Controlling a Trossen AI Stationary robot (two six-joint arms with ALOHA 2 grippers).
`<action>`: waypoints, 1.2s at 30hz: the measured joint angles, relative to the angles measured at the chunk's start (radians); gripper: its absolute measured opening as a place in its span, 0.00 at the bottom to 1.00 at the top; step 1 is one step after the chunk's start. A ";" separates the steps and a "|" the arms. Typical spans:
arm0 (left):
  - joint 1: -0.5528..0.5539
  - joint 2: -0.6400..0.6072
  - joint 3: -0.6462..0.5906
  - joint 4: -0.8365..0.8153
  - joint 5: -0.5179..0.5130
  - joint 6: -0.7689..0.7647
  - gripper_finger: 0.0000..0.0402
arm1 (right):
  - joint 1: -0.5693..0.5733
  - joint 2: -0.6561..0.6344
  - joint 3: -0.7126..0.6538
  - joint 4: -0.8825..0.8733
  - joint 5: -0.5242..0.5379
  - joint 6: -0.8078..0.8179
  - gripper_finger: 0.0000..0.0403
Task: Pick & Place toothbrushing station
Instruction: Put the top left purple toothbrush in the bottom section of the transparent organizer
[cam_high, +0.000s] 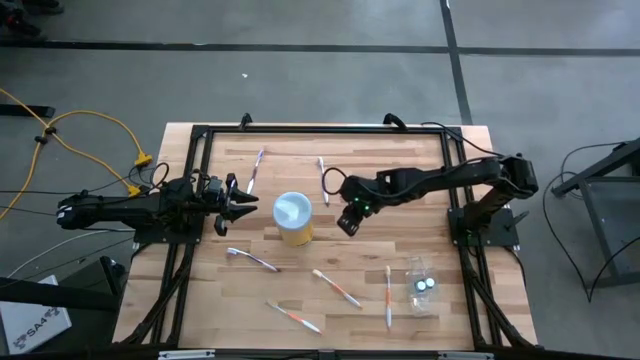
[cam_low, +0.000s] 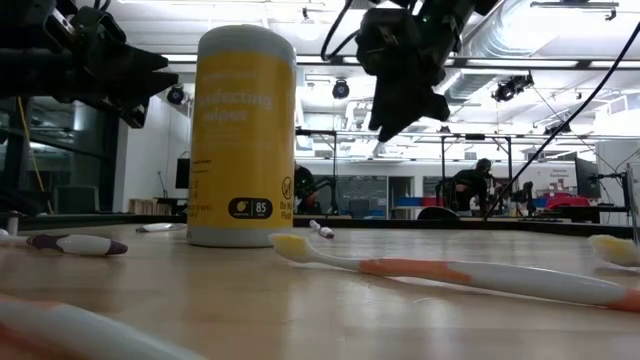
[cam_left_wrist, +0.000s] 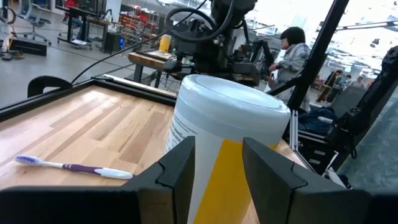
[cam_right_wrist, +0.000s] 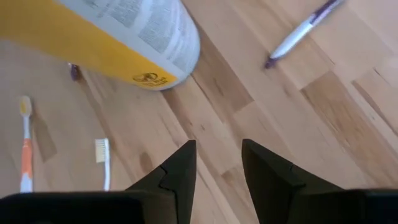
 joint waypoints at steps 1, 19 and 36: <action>0.000 0.000 0.000 0.000 0.000 0.000 0.32 | 0.002 0.000 0.000 0.007 0.001 0.000 0.30; 0.000 0.000 0.000 0.099 0.005 -0.008 0.32 | 0.006 0.000 0.000 0.051 0.001 0.003 0.30; 0.001 0.011 0.000 0.103 -0.116 -0.116 0.32 | 0.006 -0.001 0.000 0.031 0.001 -0.004 0.30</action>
